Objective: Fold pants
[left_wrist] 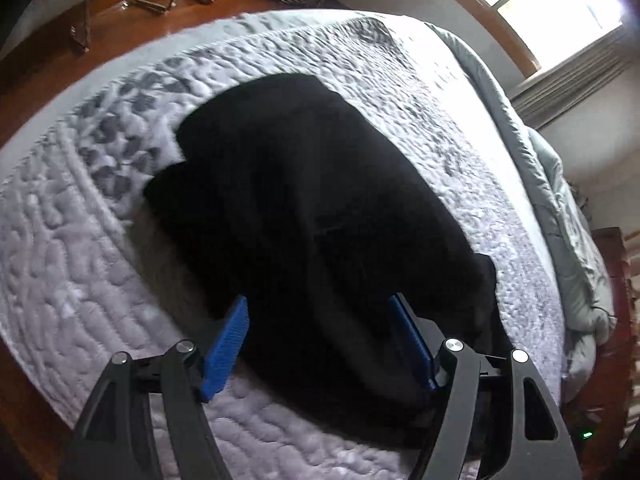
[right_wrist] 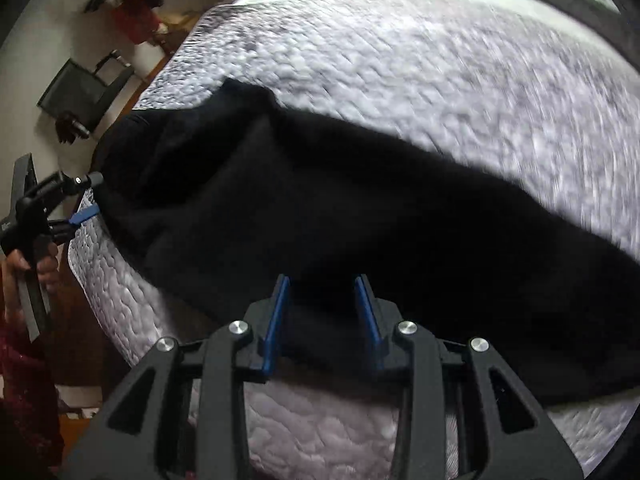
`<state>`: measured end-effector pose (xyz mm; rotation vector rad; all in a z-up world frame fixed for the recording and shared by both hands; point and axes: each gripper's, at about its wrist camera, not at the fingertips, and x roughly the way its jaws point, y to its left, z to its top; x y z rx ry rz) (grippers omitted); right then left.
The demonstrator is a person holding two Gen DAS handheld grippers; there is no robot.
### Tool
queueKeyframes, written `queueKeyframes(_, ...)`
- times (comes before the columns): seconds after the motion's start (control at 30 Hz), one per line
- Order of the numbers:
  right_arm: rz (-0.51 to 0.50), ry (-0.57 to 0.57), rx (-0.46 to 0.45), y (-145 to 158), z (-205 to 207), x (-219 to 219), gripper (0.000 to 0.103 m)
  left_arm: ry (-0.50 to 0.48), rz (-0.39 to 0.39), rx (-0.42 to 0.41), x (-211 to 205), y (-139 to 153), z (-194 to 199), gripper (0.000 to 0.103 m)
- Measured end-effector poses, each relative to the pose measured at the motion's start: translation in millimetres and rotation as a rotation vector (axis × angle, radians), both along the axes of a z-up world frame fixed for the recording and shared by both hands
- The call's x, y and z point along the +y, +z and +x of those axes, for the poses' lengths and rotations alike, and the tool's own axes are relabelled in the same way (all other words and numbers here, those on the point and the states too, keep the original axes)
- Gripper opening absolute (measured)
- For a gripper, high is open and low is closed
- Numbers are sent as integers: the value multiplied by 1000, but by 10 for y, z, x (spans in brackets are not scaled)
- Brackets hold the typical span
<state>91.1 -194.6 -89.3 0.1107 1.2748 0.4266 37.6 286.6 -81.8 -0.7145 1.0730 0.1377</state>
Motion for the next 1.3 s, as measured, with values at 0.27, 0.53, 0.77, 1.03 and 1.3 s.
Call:
queueKeyframes(0.27,-19,-22,-7,-15,-66,-86,42,46,-54,48,-25,-152,139,27)
queueKeyframes(0.53,-8,-95,-3,-30,-119,-364,42,97,16,-86,-115,208,-220,14)
queueKeyframes(0.77,-18,-164,33,-186,-88,-632,43,97,136,-48,-129,-142,-376,17)
queueKeyframes(1.03,-51,-224,22,-209,-164,-925,45,91,236,-38,-322,134,-433,30)
queueKeyframes(1.3,-114,-453,-13,14,-438,-1970,47,-263,182,-150,-1543,358,-337,33)
